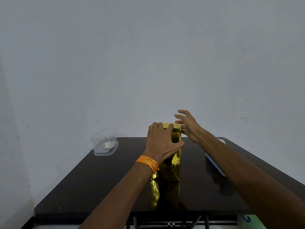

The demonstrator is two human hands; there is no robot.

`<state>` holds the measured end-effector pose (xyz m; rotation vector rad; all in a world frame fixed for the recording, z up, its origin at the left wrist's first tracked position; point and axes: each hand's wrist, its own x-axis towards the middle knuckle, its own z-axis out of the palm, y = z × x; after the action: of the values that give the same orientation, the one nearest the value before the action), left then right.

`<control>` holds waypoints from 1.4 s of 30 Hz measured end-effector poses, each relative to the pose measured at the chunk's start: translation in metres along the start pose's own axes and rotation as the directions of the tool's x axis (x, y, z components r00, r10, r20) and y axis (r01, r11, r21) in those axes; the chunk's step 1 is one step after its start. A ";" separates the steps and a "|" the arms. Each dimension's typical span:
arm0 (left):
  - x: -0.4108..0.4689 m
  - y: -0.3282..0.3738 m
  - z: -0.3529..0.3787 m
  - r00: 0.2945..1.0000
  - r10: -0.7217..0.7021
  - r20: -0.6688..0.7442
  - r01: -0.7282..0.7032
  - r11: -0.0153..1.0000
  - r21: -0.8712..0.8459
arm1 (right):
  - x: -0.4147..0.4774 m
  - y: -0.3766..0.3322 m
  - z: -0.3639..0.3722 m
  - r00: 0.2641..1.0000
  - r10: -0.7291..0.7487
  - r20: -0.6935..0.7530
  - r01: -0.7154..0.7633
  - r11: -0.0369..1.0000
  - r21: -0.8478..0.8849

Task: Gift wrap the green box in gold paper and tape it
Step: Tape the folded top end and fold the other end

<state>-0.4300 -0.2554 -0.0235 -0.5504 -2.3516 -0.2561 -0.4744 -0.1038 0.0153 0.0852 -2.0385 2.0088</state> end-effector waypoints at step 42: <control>0.003 0.002 -0.014 0.982 0.022 0.185 -0.033 0.998 0.057 | 0.007 -0.055 0.007 0.936 -0.112 0.334 0.310 0.711 -0.631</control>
<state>-0.4232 -0.2568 -0.0113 -0.5997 -2.5196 -0.1256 -0.4692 -0.1116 0.0708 0.4471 -2.6637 1.0525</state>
